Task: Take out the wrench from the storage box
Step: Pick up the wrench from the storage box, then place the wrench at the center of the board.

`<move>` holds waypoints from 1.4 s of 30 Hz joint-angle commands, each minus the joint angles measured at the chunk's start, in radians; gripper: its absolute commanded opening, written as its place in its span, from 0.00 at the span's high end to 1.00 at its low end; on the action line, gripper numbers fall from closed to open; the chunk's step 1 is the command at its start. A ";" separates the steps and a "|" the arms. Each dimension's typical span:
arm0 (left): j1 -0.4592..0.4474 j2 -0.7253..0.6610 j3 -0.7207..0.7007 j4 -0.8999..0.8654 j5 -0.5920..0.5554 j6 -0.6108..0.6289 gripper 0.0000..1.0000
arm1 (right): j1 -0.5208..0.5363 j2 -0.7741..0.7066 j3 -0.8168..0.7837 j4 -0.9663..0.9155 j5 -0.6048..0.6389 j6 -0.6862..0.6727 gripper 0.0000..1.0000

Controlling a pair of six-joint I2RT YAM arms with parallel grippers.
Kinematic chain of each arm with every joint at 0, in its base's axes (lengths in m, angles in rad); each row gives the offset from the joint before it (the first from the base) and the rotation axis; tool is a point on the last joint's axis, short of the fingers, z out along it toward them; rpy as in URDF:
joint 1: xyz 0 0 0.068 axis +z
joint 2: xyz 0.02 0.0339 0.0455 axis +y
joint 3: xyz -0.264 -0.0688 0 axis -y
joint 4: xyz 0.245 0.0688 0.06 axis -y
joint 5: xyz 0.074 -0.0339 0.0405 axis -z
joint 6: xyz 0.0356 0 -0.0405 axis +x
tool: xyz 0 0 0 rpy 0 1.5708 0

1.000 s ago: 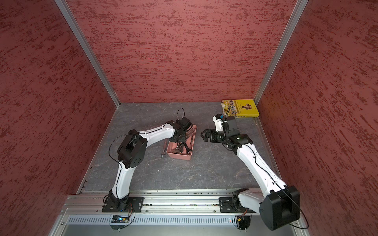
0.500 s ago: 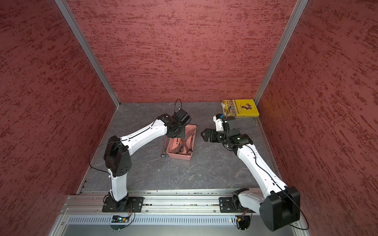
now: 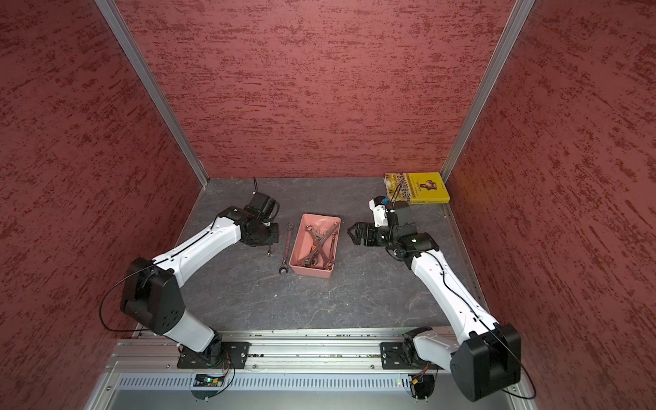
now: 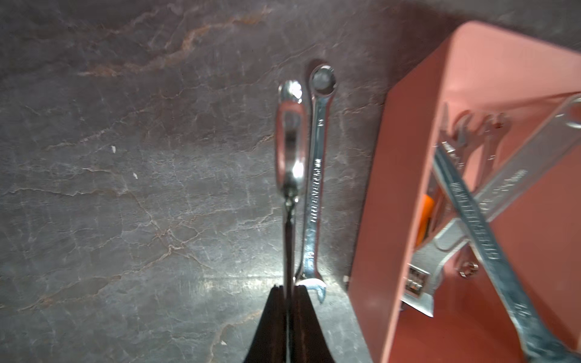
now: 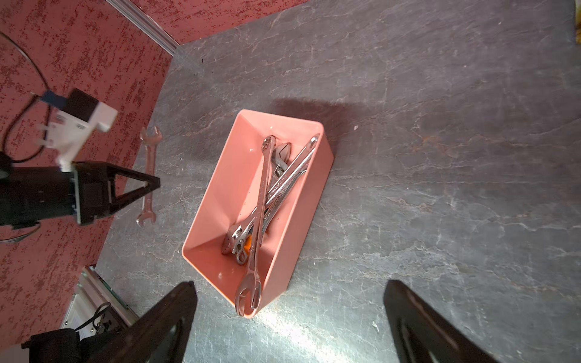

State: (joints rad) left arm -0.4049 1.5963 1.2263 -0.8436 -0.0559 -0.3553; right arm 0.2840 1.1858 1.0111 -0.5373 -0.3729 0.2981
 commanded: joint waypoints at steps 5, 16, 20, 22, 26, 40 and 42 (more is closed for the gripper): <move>0.082 0.068 -0.125 0.235 0.164 0.152 1.00 | -0.010 -0.020 0.008 0.008 0.002 -0.016 0.02; 0.121 0.252 -0.099 0.322 0.222 0.194 1.00 | -0.011 -0.046 0.004 -0.022 0.029 -0.010 0.02; 0.124 0.284 -0.091 0.317 0.247 0.196 0.93 | -0.011 -0.052 0.003 -0.028 0.037 -0.010 0.02; 0.126 0.291 -0.087 0.313 0.244 0.190 0.87 | -0.010 -0.052 0.002 -0.028 0.037 -0.011 0.02; 0.138 0.300 -0.078 0.290 0.242 0.180 0.81 | -0.011 -0.052 0.006 -0.033 0.038 -0.011 0.02; 0.089 0.128 0.055 0.071 0.212 0.022 0.56 | -0.011 -0.029 0.016 -0.013 -0.030 -0.012 0.02; 0.039 0.097 0.100 0.018 0.188 -0.055 0.52 | -0.008 -0.025 0.013 -0.005 -0.052 -0.010 0.02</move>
State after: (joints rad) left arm -0.3080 1.7695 1.2598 -0.7357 0.1539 -0.2955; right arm 0.2840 1.1538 1.0111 -0.5610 -0.3820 0.2981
